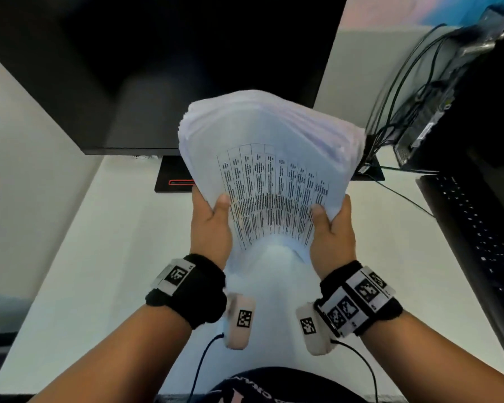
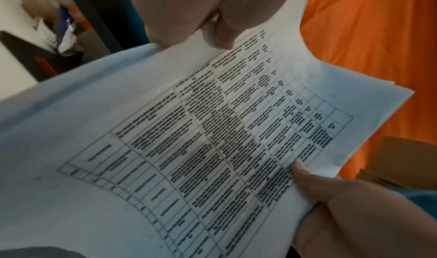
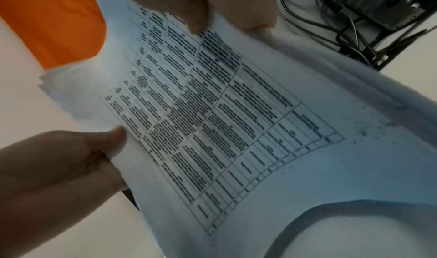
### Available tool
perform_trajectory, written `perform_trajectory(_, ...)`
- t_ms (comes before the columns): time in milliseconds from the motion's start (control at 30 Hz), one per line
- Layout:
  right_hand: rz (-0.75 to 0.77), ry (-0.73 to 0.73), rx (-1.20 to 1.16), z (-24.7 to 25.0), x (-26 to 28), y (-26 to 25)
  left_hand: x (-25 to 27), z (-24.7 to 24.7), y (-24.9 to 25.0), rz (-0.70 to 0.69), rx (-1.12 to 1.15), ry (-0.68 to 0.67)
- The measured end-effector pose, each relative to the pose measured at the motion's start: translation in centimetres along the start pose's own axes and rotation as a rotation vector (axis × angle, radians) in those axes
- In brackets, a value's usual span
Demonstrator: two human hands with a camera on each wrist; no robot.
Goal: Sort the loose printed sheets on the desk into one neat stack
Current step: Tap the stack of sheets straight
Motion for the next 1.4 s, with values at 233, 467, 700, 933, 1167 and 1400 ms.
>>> perform_trajectory(233, 0.009, -0.030, -0.050, 0.4, 0.5, 1.4, 0.3, 2.3, -1.0, -0.002, 0.022, -0.059)
perform_trajectory(467, -0.180, -0.179, 0.056, 0.5, 0.1, 2.5, -0.8, 2.8, -2.0, 0.103, -0.016, -0.029)
perform_trajectory(700, -0.566, -0.191, -0.095, 2.7, 1.0, 5.9, -1.3, 5.1, -1.1, 0.155, 0.206, -0.030)
perform_trajectory(933, -0.556, -0.161, -0.837, -0.5, 2.2, 4.8, -1.0, 6.4, -2.3, 0.368, 0.575, -0.034)
perform_trajectory(1167, -0.401, -0.122, -0.540, 1.4, 1.9, 2.9, -1.2, 9.0, -3.1, 0.418, 0.569, 0.040)
perform_trajectory(1400, -0.347, -0.085, -0.316, 5.4, 2.6, 3.5, -2.7, 15.0, -4.2, 0.363, -0.059, -0.191)
Point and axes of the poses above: each hand's wrist, its own x-axis away from the middle knuckle, its own z-axis out of the back of the hand, y = z × x, the point moved 1 cm from there along -x, towards the middle knuckle, and after that the axes turned 10 degrees about -y, right-handed, at the moved point
